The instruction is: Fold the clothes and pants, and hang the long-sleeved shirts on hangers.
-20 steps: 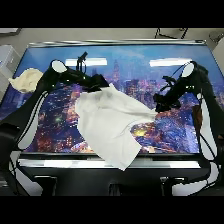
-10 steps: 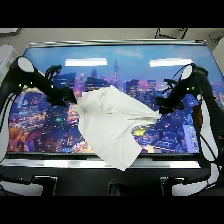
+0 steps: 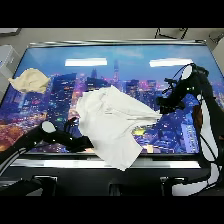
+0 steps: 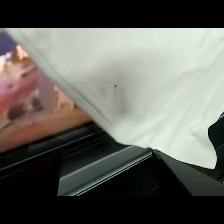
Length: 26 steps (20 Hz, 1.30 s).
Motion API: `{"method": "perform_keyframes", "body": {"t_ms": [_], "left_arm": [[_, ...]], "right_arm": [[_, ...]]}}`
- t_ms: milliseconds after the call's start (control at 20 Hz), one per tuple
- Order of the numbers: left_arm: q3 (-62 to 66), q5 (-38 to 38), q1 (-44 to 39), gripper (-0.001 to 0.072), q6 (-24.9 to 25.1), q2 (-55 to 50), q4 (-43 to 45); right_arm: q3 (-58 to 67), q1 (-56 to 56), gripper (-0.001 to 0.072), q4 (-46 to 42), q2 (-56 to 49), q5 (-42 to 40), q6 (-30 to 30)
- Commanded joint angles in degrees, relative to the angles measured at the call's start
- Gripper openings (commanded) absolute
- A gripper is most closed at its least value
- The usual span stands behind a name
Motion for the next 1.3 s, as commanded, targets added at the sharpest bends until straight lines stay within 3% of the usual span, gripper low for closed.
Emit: {"method": "perform_keyframes", "body": {"t_ms": [0, 50, 100, 150, 200, 250, 450, 650, 800, 950, 1250], "left_arm": [[-5.4, 14.8, -7.7, 0.0535, 1.0, -0.6, -11.8], [-5.4, 16.7, -9.2, 0.0481, 1.0, -1.4, -13.7], [-5.2, 18.3, -10.4, 0.0480, 1.0, -2.4, -14.9], [-4.9, 19.4, -11.2, 0.0413, 0.8, -3.2, -15.8], [-4.5, 20.2, -11.5, 0.0255, 0.9, -3.5, -16.1], [-3.7, 20.4, -11.4, 0.0025, 2.3, -3.3, -16.0], [6.3, 19.3, -6.0, 0.0025, 14.4, 4.9, -14.7], [32.0, 20.1, 8.6, 0.0025, 12.8, 20.4, -7.9], [56.8, 23.8, 18.8, 0.0026, 12.8, 26.3, -3.3], [71.3, 19.0, 26.1, 0.0026, 11.3, 29.1, -1.7], [72.6, 16.3, 26.7, 0.0027, 10.2, 32.3, -1.7]], "right_arm": [[0.0, 0.0, 0.0044, -0.1, 0.0, 0.2, 0.5], [0.0, 0.0, 0.0044, -0.1, 0.0, 0.4, 0.5], [0.0, 0.0, 0.0044, -0.1, 0.0, 0.5, 0.5], [0.0, 0.0, 0.0044, -0.1, 0.0, 0.7, 0.6], [0.0, 0.0, 0.0044, -0.1, 0.0, 0.8, 0.5], [0.0, 0.0, 0.0044, 0.0, 0.1, 1.0, 0.5], [0.5, 0.0, 0.0043, -0.6, 4.8, -3.2, 0.6], [11.8, 0.0, 0.0044, -2.9, 14.2, -20.0, 5.0], [25.0, 0.0, 0.0044, -4.7, 22.5, -30.6, 6.4], [28.0, 0.0, 0.0044, -7.7, 32.9, -27.8, 6.7], [26.5, 0.0, 0.0044, -7.5, 46.1, -15.2, 9.4]]}}
